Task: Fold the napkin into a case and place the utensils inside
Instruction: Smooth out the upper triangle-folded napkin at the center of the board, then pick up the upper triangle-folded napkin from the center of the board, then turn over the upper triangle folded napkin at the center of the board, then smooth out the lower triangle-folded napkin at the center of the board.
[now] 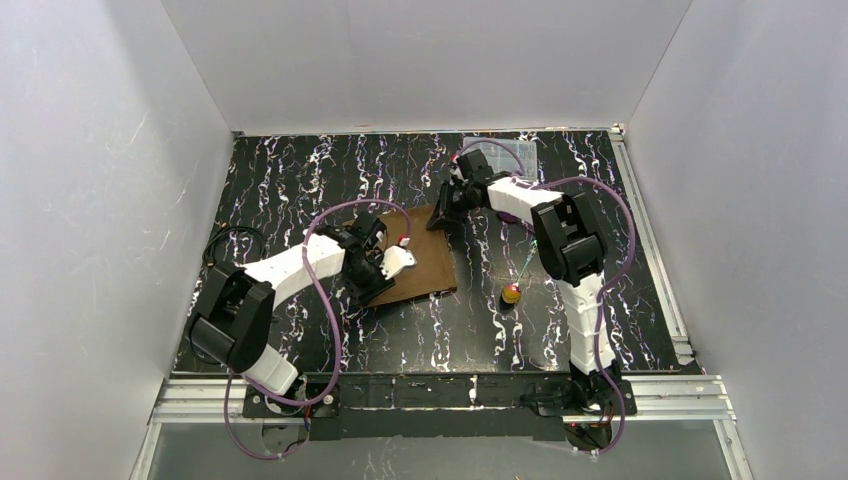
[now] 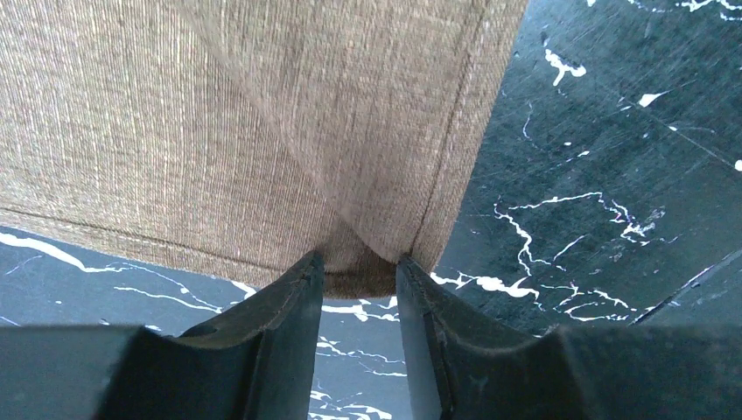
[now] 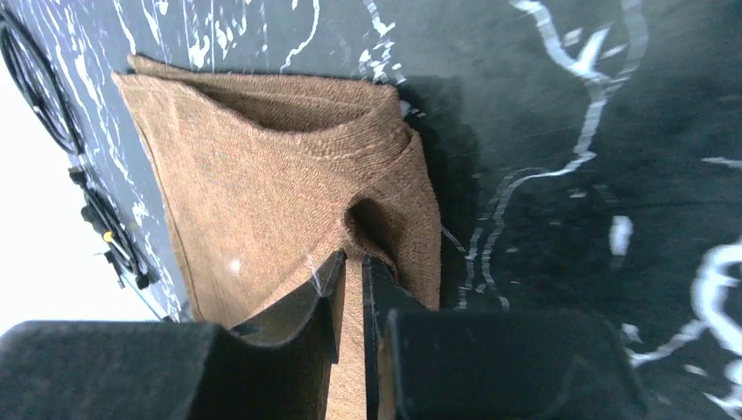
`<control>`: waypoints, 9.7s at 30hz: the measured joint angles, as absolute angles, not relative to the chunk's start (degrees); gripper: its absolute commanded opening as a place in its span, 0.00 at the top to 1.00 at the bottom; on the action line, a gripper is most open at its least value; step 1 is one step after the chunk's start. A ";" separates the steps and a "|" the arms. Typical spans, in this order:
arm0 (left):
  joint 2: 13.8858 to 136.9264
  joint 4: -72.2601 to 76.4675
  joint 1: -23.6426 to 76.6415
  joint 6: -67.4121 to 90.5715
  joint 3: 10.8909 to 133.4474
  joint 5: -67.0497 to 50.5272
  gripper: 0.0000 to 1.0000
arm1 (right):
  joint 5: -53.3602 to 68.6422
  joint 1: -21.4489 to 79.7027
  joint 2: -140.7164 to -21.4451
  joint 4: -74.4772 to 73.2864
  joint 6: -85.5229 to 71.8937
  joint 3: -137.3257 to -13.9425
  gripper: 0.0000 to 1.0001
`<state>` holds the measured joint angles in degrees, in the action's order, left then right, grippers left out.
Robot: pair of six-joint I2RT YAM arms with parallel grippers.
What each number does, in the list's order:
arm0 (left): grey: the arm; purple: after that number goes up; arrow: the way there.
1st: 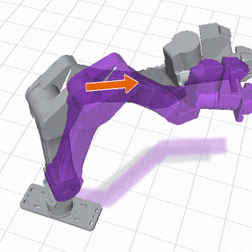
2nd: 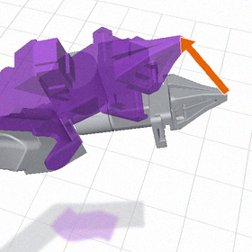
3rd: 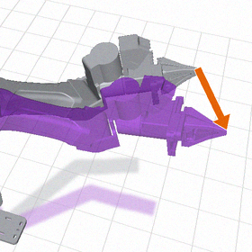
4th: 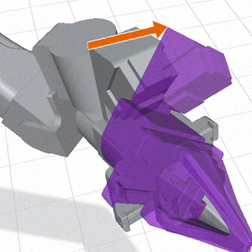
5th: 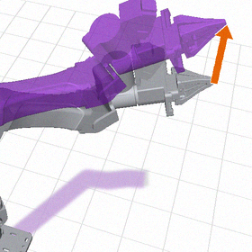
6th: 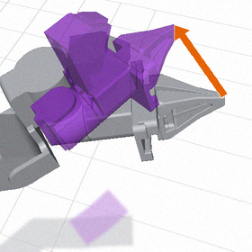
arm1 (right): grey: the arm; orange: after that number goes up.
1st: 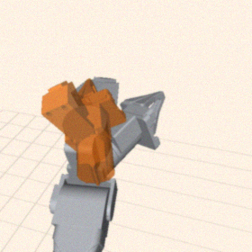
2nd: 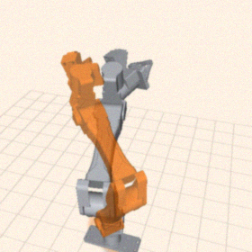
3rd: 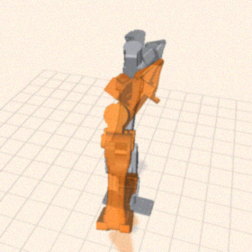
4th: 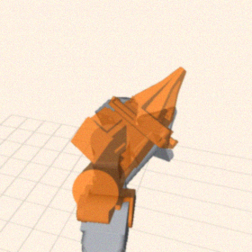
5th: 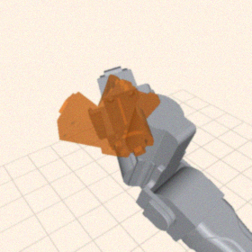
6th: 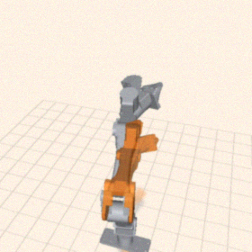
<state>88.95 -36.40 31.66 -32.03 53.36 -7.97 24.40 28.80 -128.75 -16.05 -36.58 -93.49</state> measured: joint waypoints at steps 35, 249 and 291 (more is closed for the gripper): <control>87.57 -32.08 31.33 -41.98 49.47 3.97 0.61 | 31.53 23.99 -131.31 -6.00 -39.29 -91.70 0.79; 93.97 -71.70 23.79 -66.98 75.70 -35.33 1.00 | 25.47 36.95 -103.53 -42.81 -2.20 -79.83 0.99; 115.96 -48.07 15.20 -55.37 88.75 -24.43 0.60 | 24.18 29.45 -106.24 -14.74 -6.59 -72.47 0.55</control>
<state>115.96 -48.07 15.20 -55.37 88.75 -24.43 24.18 29.45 -106.24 -14.74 -6.59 -72.47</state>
